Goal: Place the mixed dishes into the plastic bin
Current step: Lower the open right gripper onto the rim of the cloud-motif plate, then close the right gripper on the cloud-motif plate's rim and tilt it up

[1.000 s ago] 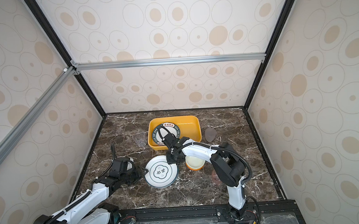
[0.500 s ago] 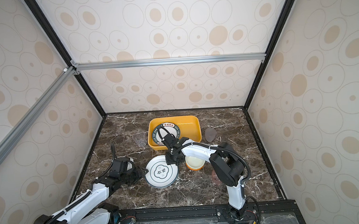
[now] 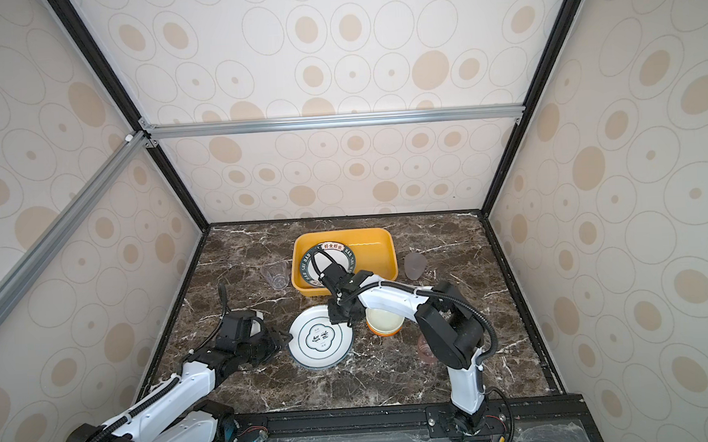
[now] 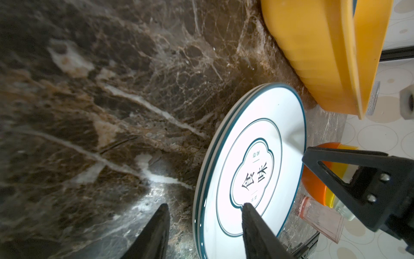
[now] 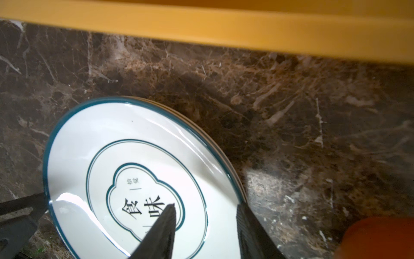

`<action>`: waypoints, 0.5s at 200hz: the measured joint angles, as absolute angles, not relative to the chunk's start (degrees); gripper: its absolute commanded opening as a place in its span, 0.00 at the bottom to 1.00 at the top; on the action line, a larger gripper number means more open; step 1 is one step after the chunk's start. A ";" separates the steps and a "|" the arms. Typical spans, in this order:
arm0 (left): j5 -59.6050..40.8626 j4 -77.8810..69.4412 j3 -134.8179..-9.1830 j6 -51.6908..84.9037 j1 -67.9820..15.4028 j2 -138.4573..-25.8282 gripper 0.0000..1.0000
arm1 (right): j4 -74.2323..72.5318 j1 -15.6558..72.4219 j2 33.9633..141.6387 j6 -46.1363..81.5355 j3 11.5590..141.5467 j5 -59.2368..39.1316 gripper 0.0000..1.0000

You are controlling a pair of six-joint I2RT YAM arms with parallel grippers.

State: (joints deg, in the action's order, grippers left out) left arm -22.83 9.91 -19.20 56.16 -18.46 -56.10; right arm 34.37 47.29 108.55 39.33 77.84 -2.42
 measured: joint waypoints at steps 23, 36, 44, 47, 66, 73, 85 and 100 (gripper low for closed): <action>-22.83 9.91 -19.20 56.18 -18.46 -56.10 0.52 | 34.72 47.29 108.53 39.27 77.84 -1.52 0.49; -22.83 9.91 -19.20 56.18 -18.46 -56.10 0.52 | 34.96 47.29 108.51 39.22 77.84 -1.26 0.49; -22.83 9.89 -19.20 56.21 -18.46 -56.10 0.52 | 35.07 47.29 108.53 39.20 77.84 -1.21 0.50; -22.83 9.89 -19.20 56.21 -18.46 -56.10 0.52 | 35.14 47.29 108.53 39.20 77.84 -1.21 0.49; -22.83 9.89 -19.20 56.21 -18.50 -56.10 0.52 | 35.33 47.29 108.53 39.20 77.84 -1.23 0.49; -22.83 9.89 -19.20 56.21 -18.50 -56.10 0.52 | 35.35 47.29 108.53 39.20 77.84 -1.28 0.49; -22.83 9.89 -19.20 56.23 -18.50 -56.10 0.52 | 35.33 47.29 108.53 39.20 77.84 -1.34 0.49; -22.83 9.89 -19.18 56.23 -18.50 -56.10 0.52 | 35.31 47.29 108.53 39.20 77.84 -1.54 0.47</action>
State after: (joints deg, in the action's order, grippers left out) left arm -22.83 9.89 -19.18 56.23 -18.50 -56.10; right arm 35.31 47.29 108.53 39.20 77.84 -1.54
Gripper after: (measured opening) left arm 0.521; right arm 0.484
